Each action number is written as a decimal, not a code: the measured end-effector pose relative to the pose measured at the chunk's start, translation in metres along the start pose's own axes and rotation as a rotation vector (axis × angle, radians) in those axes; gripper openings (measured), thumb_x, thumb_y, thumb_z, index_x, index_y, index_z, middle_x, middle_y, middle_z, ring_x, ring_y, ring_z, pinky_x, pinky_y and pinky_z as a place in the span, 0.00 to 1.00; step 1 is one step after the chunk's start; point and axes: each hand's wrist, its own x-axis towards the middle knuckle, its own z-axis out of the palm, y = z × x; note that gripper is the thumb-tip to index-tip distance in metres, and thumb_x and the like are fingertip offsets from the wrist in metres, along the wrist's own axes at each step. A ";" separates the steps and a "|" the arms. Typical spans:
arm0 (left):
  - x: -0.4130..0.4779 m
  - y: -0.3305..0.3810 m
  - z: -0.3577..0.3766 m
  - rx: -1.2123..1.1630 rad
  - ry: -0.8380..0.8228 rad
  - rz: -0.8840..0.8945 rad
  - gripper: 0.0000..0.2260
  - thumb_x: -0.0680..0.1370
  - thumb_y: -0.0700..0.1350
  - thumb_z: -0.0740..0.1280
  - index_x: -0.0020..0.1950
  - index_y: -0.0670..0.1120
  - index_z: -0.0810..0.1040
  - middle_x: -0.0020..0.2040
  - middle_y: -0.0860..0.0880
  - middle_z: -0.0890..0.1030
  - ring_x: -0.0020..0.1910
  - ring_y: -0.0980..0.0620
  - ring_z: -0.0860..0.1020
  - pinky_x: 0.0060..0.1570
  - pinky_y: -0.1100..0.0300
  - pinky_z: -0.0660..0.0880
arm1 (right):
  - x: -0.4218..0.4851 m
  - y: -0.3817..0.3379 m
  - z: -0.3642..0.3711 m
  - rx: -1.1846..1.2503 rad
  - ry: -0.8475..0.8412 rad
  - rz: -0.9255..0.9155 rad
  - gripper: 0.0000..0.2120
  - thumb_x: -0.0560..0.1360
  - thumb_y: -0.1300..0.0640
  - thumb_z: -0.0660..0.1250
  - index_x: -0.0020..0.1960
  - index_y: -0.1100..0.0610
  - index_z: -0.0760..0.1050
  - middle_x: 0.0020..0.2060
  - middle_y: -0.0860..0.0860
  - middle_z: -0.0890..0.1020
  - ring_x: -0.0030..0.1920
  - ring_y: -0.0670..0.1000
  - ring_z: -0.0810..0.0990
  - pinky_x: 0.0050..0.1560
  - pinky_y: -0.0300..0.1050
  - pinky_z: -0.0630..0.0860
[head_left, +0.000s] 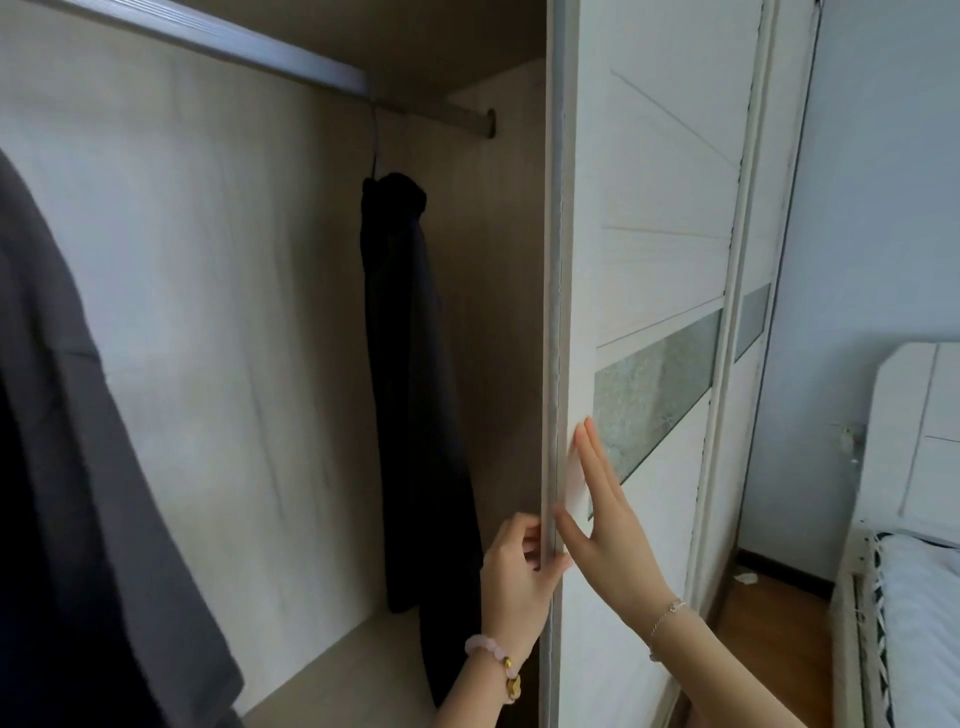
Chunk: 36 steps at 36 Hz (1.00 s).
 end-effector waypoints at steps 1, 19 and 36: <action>0.005 0.000 0.005 -0.003 -0.005 -0.002 0.28 0.57 0.76 0.61 0.48 0.60 0.74 0.48 0.57 0.82 0.47 0.61 0.80 0.47 0.66 0.80 | 0.003 0.004 -0.002 -0.003 -0.003 0.003 0.37 0.78 0.55 0.61 0.72 0.38 0.37 0.73 0.31 0.39 0.65 0.20 0.39 0.71 0.34 0.56; 0.039 0.013 0.021 0.156 -0.227 -0.084 0.36 0.53 0.77 0.56 0.52 0.57 0.72 0.52 0.58 0.79 0.49 0.59 0.79 0.46 0.71 0.77 | 0.026 0.025 -0.020 -0.062 0.093 0.030 0.34 0.77 0.52 0.63 0.72 0.37 0.45 0.71 0.30 0.44 0.68 0.37 0.55 0.67 0.38 0.66; 0.023 0.208 -0.201 0.813 0.403 0.603 0.11 0.76 0.52 0.58 0.57 0.57 0.71 0.53 0.60 0.77 0.51 0.63 0.77 0.52 0.68 0.73 | 0.195 -0.146 -0.018 0.322 0.145 -0.274 0.25 0.76 0.61 0.64 0.72 0.55 0.64 0.69 0.50 0.69 0.67 0.47 0.68 0.61 0.30 0.58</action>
